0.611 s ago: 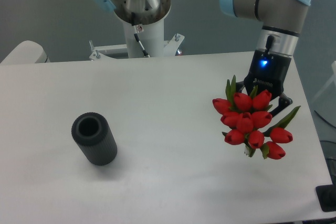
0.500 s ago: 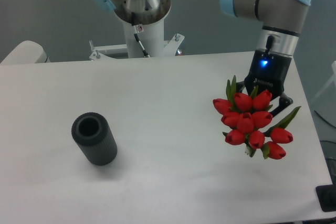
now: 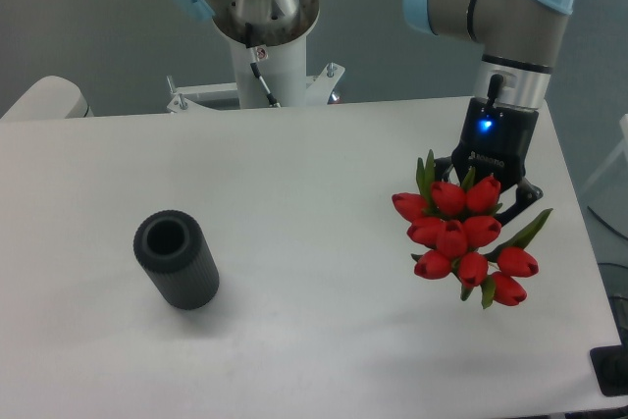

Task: Place the flowers on the table

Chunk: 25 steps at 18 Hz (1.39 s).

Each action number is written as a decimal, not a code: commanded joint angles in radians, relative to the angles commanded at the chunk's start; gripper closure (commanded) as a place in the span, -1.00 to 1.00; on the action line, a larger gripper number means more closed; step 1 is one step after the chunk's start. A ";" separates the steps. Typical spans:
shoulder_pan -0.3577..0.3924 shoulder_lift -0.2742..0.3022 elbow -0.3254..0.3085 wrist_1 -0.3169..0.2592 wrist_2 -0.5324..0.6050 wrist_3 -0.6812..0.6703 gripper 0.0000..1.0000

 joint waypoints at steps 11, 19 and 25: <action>-0.149 -0.003 0.011 -0.002 0.452 0.051 0.49; -0.271 0.003 -0.047 -0.011 0.724 0.097 0.49; -0.336 0.000 -0.127 -0.037 0.885 0.081 0.49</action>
